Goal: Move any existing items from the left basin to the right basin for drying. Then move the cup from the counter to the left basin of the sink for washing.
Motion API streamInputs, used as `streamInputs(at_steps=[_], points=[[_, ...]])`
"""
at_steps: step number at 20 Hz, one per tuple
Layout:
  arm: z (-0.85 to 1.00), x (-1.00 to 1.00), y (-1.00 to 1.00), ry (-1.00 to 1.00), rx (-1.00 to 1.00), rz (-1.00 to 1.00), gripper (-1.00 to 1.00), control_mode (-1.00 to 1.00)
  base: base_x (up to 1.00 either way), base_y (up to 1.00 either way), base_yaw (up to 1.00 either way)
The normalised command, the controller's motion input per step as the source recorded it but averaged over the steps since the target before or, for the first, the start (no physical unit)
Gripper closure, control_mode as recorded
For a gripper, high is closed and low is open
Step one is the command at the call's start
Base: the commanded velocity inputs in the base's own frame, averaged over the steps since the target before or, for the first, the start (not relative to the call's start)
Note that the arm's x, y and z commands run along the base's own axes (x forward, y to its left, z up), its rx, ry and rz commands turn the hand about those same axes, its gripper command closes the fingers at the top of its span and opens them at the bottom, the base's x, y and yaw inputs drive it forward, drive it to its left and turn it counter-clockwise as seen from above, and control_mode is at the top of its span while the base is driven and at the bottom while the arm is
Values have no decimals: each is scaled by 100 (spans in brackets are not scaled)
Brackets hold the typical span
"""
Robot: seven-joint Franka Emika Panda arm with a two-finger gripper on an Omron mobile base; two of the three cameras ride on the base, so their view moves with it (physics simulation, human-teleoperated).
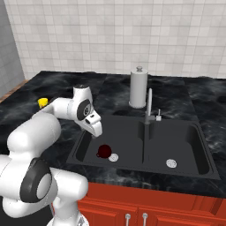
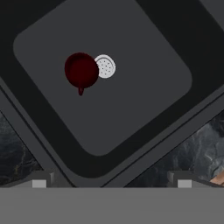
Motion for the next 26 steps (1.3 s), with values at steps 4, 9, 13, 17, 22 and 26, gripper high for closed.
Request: streamInputs(at_steps=[4,9,13,17,22,26], points=[[-4,0,-5,0,7,0,-100,-100,0,0,0],[-8,0,-4,0,6,0,-100,-100,0,0,0],[-10,2,0,0,3,0,-100,-100,0,0,0],[-2,23,0,3,1,0,-100,-100,0,0,0],[0,42,16,11,0,-3,-100,-100,0,0,0],[0,43,18,14,0,-4,-100,-100,0,0,0]])
